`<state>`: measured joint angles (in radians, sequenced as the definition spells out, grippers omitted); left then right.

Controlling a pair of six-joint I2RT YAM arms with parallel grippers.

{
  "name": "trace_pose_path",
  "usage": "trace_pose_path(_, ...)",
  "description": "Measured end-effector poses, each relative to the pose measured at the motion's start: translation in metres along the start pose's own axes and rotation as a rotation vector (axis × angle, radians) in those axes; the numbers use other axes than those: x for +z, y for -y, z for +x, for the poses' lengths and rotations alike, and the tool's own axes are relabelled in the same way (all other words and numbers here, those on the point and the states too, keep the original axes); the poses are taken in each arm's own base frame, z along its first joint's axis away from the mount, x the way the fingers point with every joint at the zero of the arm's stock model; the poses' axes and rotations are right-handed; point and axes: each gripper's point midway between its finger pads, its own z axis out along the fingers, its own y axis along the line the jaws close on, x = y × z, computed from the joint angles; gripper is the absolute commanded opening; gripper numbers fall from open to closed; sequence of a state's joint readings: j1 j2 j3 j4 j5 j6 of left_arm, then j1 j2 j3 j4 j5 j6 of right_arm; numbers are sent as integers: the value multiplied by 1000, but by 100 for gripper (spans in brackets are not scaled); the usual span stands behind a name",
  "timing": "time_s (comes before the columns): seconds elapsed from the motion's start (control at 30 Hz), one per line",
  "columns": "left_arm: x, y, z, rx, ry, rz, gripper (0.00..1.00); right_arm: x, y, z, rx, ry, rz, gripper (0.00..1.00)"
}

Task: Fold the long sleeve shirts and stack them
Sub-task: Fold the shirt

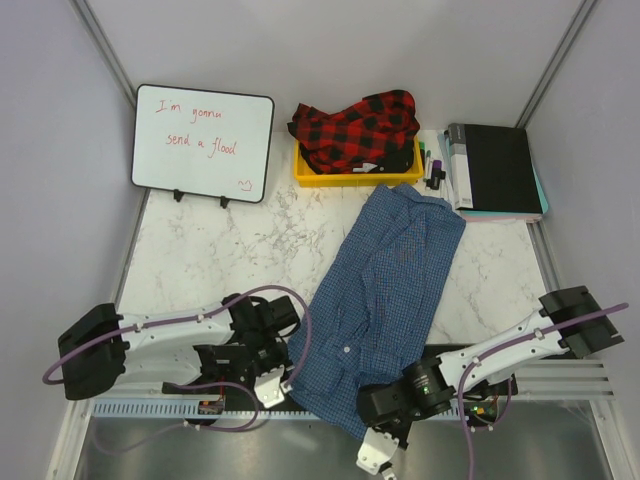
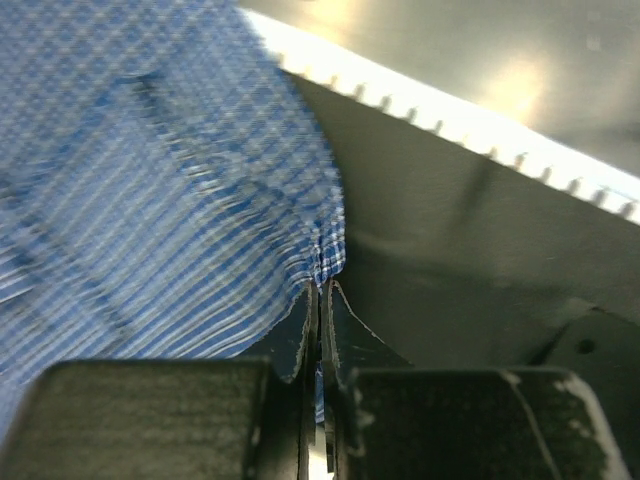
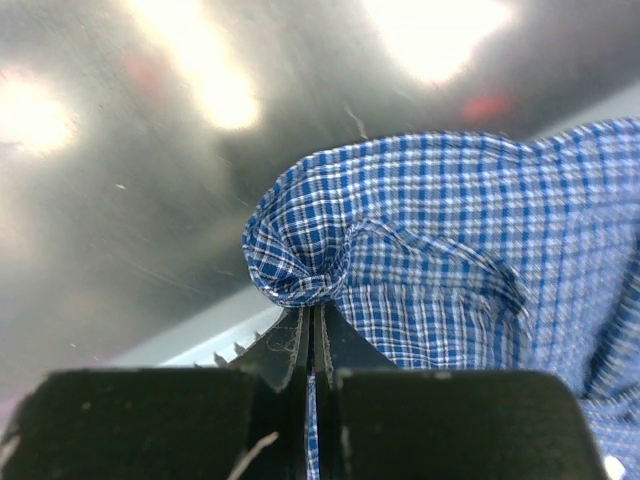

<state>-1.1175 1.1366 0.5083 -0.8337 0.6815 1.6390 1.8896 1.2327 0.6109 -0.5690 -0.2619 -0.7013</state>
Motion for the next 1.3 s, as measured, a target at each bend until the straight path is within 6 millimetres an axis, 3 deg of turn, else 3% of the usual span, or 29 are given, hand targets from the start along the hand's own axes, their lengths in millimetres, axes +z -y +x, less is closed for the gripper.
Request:
trace_pose_path(0.3,-36,-46,-11,48,-11,-168,2,-28,25,-3,22,27,150,0)
trace_pose_path(0.5,-79,-91,-3,-12,-7,-313,2,-72,52,7,84,68,343,0)
trace_pose_path(0.73,-131,-161,27,-69,-12,-450,2,-120,67,49,216,6,540,0)
trace_pose_path(1.3,-163,-272,95,-68,-43,-535,2,-166,55,129,424,-196,800,0)
